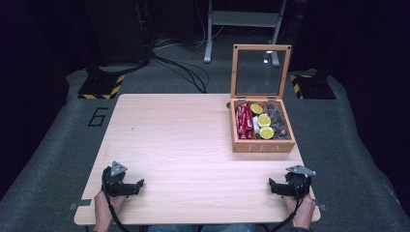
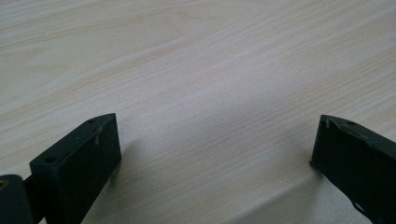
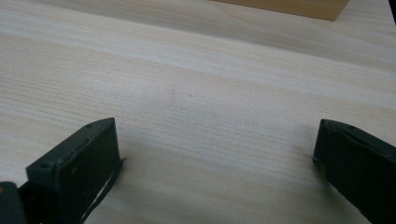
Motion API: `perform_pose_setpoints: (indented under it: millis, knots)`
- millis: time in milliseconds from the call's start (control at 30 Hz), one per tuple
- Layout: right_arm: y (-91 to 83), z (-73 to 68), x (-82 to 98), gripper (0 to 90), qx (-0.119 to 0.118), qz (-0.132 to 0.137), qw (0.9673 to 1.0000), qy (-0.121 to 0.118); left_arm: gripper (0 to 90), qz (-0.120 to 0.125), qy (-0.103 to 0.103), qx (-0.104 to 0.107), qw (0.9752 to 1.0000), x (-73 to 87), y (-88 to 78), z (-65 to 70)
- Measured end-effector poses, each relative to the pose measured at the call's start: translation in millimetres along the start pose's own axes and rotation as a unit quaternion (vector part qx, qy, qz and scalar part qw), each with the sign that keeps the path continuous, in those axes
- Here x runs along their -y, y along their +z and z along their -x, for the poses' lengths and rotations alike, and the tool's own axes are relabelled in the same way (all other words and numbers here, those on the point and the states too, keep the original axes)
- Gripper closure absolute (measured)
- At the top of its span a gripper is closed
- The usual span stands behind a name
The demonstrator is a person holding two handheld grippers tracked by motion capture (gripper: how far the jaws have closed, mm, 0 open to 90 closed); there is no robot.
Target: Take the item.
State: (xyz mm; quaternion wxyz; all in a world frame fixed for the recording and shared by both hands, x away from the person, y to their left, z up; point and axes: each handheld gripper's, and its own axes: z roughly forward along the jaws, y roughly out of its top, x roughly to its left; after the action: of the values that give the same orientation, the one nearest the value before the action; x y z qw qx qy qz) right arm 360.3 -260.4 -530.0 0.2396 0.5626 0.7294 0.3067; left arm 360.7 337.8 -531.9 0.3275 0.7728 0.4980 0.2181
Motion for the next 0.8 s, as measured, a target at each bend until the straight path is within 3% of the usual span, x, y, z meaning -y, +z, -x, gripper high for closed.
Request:
perform_pose_setpoints:
  millis: [767,800]
  knots:
    - [0.3,0.2,-2.5,0.0,0.001,-0.008,1.0000,0.006,0.3,-0.006,0.008,0.004,0.9999,-0.7,-0.2,-0.5]
    - [-1.9,0.4,-3.6,0.0,-0.001,-0.008,0.9999,0.014,0.3,-0.008,0.008,0.005,0.9999,-0.8,-0.5,-0.7]
